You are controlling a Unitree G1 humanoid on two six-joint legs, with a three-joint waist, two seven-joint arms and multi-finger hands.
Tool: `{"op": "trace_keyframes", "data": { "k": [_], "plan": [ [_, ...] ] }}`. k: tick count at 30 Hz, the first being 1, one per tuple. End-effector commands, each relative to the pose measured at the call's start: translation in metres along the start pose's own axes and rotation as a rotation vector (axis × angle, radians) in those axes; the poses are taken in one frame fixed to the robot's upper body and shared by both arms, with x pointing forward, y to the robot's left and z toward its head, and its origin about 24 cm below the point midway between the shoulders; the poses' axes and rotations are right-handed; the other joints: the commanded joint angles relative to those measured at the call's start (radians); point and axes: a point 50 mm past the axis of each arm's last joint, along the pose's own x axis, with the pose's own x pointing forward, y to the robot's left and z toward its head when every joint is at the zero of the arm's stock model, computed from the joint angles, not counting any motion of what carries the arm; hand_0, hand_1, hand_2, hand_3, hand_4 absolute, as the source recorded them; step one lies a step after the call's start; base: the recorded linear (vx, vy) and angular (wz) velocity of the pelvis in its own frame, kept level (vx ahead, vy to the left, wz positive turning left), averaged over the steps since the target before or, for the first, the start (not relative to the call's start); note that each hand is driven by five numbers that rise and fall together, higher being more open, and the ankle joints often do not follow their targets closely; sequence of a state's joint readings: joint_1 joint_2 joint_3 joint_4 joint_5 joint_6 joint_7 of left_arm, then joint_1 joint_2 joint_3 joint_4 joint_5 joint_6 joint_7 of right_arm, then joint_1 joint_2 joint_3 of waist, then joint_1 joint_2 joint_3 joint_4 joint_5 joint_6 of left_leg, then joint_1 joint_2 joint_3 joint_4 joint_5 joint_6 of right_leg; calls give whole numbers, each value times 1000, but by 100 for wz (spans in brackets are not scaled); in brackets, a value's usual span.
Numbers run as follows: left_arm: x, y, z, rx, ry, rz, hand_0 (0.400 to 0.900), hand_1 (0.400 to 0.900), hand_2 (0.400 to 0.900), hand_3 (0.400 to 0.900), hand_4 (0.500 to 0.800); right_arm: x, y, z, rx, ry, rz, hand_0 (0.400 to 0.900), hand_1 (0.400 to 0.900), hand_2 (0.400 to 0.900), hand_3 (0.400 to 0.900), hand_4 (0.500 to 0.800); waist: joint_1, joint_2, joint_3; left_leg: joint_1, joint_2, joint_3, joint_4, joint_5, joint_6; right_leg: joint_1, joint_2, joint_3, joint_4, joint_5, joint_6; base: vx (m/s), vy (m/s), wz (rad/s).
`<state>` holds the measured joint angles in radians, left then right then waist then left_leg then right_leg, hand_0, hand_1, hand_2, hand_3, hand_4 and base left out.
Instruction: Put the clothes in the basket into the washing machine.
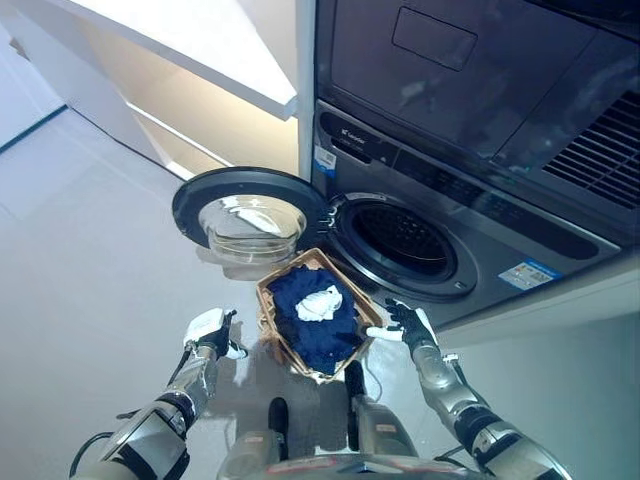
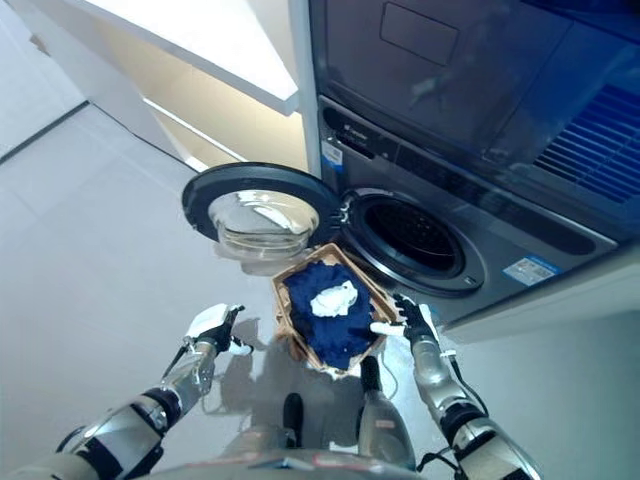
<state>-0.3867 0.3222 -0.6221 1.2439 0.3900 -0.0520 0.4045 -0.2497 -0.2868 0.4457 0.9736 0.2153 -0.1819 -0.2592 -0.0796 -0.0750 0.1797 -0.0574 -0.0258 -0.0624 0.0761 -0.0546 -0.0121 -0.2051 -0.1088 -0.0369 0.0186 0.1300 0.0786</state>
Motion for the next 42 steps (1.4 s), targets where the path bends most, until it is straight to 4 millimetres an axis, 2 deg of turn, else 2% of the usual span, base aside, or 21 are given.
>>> {"op": "trace_keyframes", "data": {
  "k": [1,3,6,10,11,14,17,18,21,24,27,32,38,42],
  "plan": [
    [12,30,11,-70,-34,118,900,900,900,900,800,4,-20,26,22,-145,-65,900,900,900,900,800,-17,-16,-51,71,31,-39,67,-90,-46,-89,-20,31,93,10,76,240,-195,40],
    [12,28,14,-77,-37,110,900,900,900,900,800,3,-23,21,21,-125,-80,900,900,900,900,800,-26,-7,-63,84,68,-47,45,-57,-68,-86,-5,4,101,-12,66,267,-230,40],
    [11,26,14,-88,-30,98,900,900,900,900,800,3,-25,19,19,-122,-85,900,900,900,900,800,-31,-1,-80,91,103,-52,78,-21,-90,-67,32,-10,117,-47,43,265,-220,9],
    [12,25,20,-101,-41,91,900,900,900,900,800,3,-32,17,-1,-119,-99,900,900,900,900,800,-26,1,-74,25,84,-47,240,44,-92,-23,47,-17,123,-72,13,181,-143,11],
    [13,26,23,-104,-55,94,900,900,900,900,800,3,-33,18,-7,-122,-105,900,900,900,900,800,-23,3,-71,5,84,-42,226,57,-90,-16,44,-20,125,-80,12,113,-61,8],
    [13,26,30,-93,-83,102,900,900,900,900,800,5,-36,26,-12,-147,-126,900,900,900,900,800,-9,-6,-59,-103,70,-42,141,28,-73,-2,29,2,112,-87,22,78,-1,-21],
    [15,31,35,-99,-94,121,900,900,900,900,800,8,-40,36,-21,-184,-144,900,900,900,900,800,15,17,-34,-172,110,-36,26,107,-82,-2,39,28,104,-82,33,43,100,-61],
    [14,30,35,-99,-96,118,900,900,900,900,800,8,-40,37,-22,-191,-142,900,900,900,900,800,12,26,-35,-163,114,-17,30,90,-80,-3,37,36,105,-89,37,52,126,-49],
    [15,36,36,-103,-103,156,900,900,900,900,800,8,-33,44,-9,-221,-132,900,900,900,900,800,6,38,-18,-177,92,22,28,84,-71,-35,26,66,92,-71,48,-19,158,-51],
    [20,56,37,-113,-107,244,900,900,900,900,800,10,-27,64,-6,-289,-121,900,900,900,900,800,11,34,32,-204,98,96,10,93,-62,-114,16,99,83,-34,60,-153,169,-87],
    [24,76,39,-109,-110,324,900,900,900,900,800,10,-21,82,-3,-354,-104,900,900,900,900,800,18,8,69,-239,112,152,20,93,-61,-175,10,88,73,4,74,-105,49,-56],
    [30,111,66,-174,-159,451,900,900,900,900,800,8,-26,98,20,-423,-141,900,900,900,900,800,-3,-7,135,-336,113,144,64,97,-61,-265,9,77,84,21,73,-98,19,0],
    [30,154,102,-217,-225,612,900,900,900,900,800,5,-36,117,54,-507,-206,900,900,900,900,800,-38,-10,168,-490,117,121,130,99,-68,-398,6,69,117,31,70,-93,-20,8],
    [29,171,111,-188,-242,679,900,900,900,900,800,1,-40,126,74,-561,-222,900,900,900,900,800,-54,-9,166,-572,121,111,178,86,-68,-469,11,68,141,30,68,-43,-20,-3]
  ]
}}
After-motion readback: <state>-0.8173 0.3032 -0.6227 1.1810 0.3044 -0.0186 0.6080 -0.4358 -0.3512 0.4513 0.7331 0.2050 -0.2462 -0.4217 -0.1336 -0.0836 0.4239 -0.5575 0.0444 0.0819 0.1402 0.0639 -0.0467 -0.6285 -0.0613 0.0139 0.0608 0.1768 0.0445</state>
